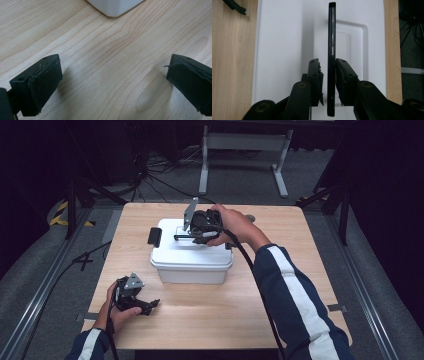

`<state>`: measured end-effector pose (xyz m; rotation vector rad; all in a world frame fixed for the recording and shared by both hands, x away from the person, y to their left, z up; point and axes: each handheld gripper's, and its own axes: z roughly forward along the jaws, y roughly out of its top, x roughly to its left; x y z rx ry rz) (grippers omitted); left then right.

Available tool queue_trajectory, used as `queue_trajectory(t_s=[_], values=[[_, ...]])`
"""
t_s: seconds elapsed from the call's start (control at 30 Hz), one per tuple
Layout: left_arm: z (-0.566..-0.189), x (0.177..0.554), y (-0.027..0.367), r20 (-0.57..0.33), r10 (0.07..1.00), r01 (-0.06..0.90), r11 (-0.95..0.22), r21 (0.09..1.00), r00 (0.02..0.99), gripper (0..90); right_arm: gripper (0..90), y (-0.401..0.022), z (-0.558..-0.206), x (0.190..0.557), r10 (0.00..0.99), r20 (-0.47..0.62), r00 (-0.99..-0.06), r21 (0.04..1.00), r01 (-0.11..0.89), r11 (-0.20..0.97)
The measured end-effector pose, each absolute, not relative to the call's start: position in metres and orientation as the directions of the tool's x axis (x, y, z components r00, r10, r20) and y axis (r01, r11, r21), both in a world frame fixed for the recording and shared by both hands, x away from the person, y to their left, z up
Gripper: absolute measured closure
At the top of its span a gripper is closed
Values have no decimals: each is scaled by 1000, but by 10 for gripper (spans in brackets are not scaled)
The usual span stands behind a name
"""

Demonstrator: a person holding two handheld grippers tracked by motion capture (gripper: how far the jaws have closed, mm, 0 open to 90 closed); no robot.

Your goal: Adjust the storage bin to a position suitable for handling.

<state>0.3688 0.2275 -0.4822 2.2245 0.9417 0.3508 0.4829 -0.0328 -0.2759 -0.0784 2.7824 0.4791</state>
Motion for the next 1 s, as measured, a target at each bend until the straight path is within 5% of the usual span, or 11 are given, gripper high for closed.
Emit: queue_trajectory(t_s=[0.13,1.0], values=[[-482,369,228,-14,711,525,-505,685,703,6,826,-28,-276,486,-24,-332,-943,295,-127,947],[-482,369,229,-19,700,519,-511,685,714,2,850,-37,-253,484,2,-379,-925,351,-142,926]])
